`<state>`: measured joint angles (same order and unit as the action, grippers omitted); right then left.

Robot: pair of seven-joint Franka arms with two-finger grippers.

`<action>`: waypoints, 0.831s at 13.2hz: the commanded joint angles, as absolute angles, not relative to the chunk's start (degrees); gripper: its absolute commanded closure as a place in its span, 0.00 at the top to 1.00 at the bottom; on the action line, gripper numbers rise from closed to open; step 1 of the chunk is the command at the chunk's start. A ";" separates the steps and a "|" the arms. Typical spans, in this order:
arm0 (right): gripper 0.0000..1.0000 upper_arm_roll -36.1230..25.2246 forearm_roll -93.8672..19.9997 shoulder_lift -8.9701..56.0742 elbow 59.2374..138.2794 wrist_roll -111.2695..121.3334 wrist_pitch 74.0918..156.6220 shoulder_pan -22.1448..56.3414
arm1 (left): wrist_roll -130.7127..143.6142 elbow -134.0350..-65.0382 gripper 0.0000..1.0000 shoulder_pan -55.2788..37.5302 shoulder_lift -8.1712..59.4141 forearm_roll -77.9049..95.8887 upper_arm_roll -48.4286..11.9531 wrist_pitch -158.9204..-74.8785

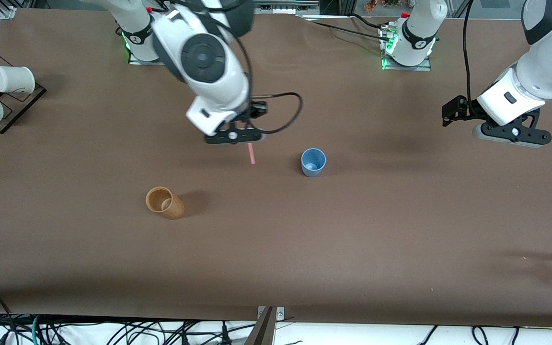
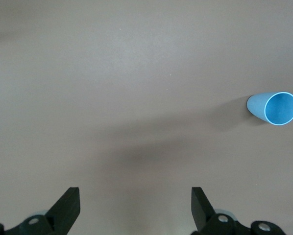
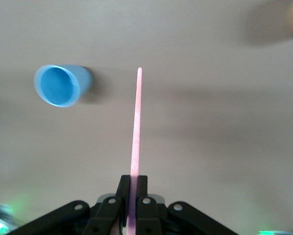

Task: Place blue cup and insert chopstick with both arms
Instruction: 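Lower the pink chopstick into the blue cup with the right gripper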

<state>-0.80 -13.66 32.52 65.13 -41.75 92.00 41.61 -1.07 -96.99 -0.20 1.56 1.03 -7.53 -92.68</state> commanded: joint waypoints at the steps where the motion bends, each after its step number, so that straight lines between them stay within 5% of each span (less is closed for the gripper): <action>1: 0.03 -2.37 -18.18 36.81 61.96 -53.66 99.45 47.00 | -0.35 -94.75 1.00 -0.62 2.72 -0.70 -7.56 -91.14; 4: 0.03 -1.67 -18.54 39.54 61.96 -59.75 106.50 50.00 | -0.53 -94.31 1.00 -0.53 2.72 -0.70 -7.56 -91.14; 11: 0.03 -1.49 -21.09 42.97 62.40 -63.89 108.81 51.15 | -0.44 -93.43 1.00 0.53 3.08 -0.09 -7.12 -91.23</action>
<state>-1.13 -19.80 40.75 64.44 -62.87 108.81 50.91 -1.04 -95.65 0.14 1.82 0.98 -7.07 -92.61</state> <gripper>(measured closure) 0.916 0.000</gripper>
